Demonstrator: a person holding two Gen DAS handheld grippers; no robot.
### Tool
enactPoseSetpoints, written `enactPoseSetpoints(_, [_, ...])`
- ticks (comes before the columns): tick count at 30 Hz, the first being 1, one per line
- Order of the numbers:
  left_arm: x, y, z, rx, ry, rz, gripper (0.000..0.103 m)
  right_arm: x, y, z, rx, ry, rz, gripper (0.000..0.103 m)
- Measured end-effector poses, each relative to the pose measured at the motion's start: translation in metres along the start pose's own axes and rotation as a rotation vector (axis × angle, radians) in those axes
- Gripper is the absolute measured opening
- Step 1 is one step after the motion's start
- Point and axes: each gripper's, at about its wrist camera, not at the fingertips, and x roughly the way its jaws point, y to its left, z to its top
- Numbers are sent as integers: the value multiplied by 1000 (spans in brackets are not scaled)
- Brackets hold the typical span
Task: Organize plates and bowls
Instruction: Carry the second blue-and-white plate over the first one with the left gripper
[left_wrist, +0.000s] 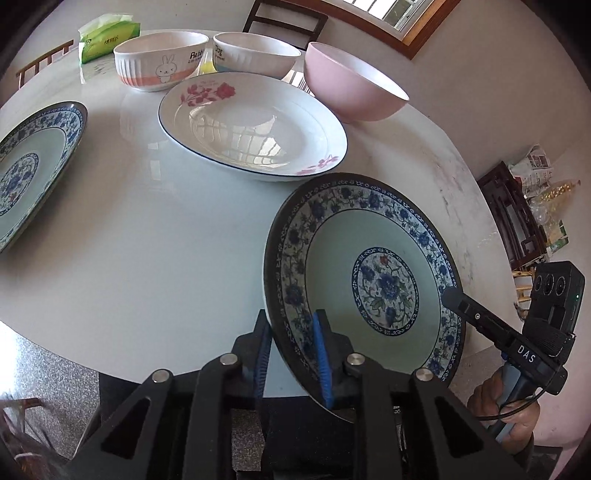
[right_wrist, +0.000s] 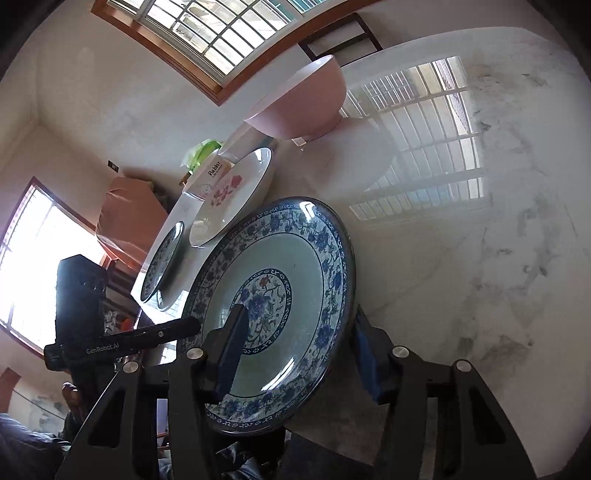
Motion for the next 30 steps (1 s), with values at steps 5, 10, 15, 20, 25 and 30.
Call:
enactPoseSetpoints(5, [-5,-3,-8,27,-19,22,23,-4,-5,-6,-18,2,-52,19])
enactPoseSetpoints(10, [-12,-8,-14,47,-51,42,23,-12,-4,-16,-18,-7,-69,17])
enactPoseSetpoints(15, [-23,-1,-18,34,-80,52,23,-15,7,-27,-9,2,-52,17])
enactPoseSetpoints(20, [-38,12,-20,4,-111,57,23,-15,23,-33,-30,1,-47,17])
enactPoseSetpoints(25, [-59,31,-22,-40,-165,81,23,-10,44,-34,-66,10,-25,17])
enactPoseSetpoints(30, [-88,62,-20,-107,-229,117,23,3,73,-26,-123,18,7,17])
